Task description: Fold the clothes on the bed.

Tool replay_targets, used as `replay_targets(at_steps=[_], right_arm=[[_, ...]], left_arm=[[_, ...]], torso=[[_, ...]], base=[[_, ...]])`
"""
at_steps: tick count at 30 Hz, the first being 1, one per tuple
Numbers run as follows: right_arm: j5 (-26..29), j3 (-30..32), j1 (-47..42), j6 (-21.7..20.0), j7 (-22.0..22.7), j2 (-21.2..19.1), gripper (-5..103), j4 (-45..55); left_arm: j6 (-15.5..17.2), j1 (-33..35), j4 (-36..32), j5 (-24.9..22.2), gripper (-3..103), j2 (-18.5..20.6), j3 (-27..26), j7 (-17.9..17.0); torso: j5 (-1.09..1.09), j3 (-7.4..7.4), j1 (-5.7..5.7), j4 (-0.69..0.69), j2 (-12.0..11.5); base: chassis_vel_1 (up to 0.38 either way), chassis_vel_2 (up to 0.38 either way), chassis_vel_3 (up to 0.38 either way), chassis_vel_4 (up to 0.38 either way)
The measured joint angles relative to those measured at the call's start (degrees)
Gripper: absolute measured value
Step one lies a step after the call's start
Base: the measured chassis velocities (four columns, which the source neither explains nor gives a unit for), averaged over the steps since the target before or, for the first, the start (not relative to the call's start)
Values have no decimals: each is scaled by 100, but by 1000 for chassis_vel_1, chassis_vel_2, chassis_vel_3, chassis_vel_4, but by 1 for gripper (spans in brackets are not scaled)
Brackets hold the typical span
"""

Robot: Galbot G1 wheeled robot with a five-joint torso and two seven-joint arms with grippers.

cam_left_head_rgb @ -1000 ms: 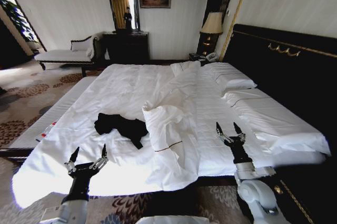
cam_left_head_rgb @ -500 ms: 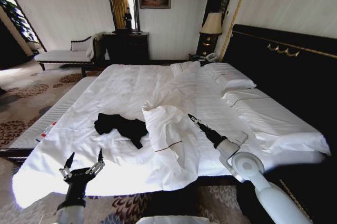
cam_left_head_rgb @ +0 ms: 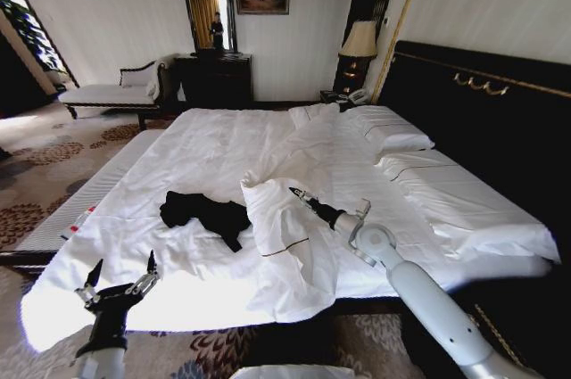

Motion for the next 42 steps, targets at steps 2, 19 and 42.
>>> replay_targets(at_steps=[2, 19, 42], right_arm=[[-130, -92, 139, 1, 1, 40, 100, -133], [-733, -1111, 1198, -174, 141, 267, 91, -1010], [-2039, -1514, 1472, 0, -720, 621, 73, -1391]], left_arm=[[13, -33, 0, -73, 100, 1, -74, -22], [59, -173, 0, -70, 100, 4, -101, -50], [55, -228, 0, -49, 100, 4, -138, -65]], torso=[[1, 0, 0, -1, 0], [0, -1, -1, -1, 0], [1, -1, -1, -1, 0]], base=[[0, 0, 0, 0], [0, 0, 0, 0], [0, 0, 0, 0]])
